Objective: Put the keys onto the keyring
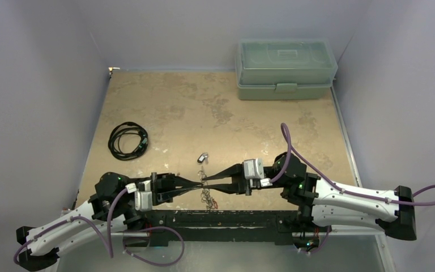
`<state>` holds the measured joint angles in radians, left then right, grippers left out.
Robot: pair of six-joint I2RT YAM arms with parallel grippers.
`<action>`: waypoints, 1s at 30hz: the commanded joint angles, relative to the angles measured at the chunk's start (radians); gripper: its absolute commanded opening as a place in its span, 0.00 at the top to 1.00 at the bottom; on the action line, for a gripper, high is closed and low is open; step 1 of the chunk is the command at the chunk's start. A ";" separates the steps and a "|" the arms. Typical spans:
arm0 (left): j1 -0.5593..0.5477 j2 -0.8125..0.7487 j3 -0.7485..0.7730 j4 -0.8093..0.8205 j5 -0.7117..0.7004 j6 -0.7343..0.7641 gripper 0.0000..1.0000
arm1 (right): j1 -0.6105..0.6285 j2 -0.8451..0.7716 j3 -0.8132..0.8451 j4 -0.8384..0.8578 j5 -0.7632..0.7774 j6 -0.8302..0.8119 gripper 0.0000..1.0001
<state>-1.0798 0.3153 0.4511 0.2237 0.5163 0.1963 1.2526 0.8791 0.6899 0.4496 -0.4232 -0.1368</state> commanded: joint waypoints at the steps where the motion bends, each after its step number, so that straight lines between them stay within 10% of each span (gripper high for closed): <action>1: 0.007 0.008 0.004 0.051 0.024 -0.008 1.00 | 0.010 0.003 0.045 0.029 0.030 -0.022 0.77; 26: 0.014 0.015 0.012 0.014 -0.021 -0.005 1.00 | 0.059 -0.005 0.045 -0.014 0.162 -0.083 1.00; 30: 0.014 0.004 0.014 -0.007 -0.033 0.018 0.73 | 0.058 -0.052 0.017 0.017 0.180 -0.086 1.00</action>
<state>-1.0660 0.3199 0.4511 0.2207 0.4896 0.2016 1.3045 0.8726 0.7113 0.4103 -0.2924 -0.2035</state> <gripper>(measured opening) 0.158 0.008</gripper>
